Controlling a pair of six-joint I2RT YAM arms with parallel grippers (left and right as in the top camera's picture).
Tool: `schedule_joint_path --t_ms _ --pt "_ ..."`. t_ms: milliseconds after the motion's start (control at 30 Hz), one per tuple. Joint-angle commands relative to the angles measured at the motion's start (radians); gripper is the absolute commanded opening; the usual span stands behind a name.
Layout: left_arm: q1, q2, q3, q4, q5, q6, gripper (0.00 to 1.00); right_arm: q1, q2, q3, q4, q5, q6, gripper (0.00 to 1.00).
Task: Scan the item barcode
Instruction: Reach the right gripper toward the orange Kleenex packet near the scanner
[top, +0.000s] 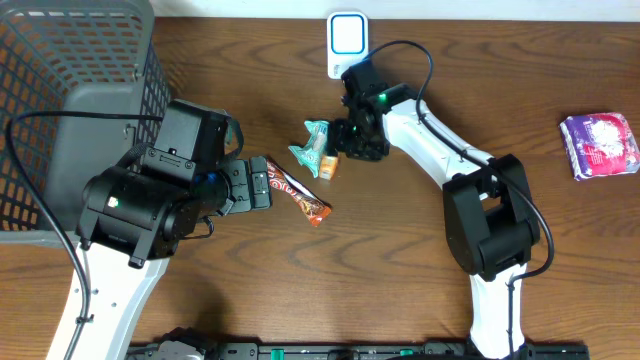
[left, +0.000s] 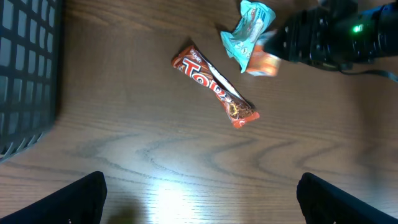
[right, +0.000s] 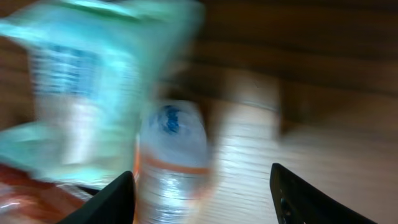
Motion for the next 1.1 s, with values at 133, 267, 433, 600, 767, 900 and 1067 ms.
schedule_joint_path --t_ms 133,267,433,600,767,900,1067 --pt "0.002 -0.003 0.009 -0.003 -0.009 0.010 0.98 -0.023 -0.014 0.043 -0.182 0.325 0.025 0.66" --pt "0.002 -0.003 0.009 -0.003 -0.009 0.010 0.98 -0.034 -0.034 0.091 -0.274 0.331 0.005 0.69" --pt "0.002 -0.003 0.009 -0.003 -0.009 0.010 0.98 -0.011 -0.037 0.119 -0.304 0.241 -0.066 0.71" --pt "0.002 -0.003 0.009 -0.003 -0.009 0.010 0.98 0.065 -0.033 0.116 -0.305 0.389 0.114 0.54" --pt "0.002 -0.003 0.009 -0.003 -0.009 0.010 0.98 0.158 -0.031 0.103 -0.312 0.603 0.240 0.64" --pt "0.002 -0.003 0.009 -0.003 -0.009 0.010 0.98 0.222 -0.023 0.068 -0.298 0.745 0.331 0.64" --pt "0.002 -0.003 0.009 -0.003 -0.009 0.010 0.98 0.245 -0.006 0.015 -0.223 0.780 0.340 0.63"
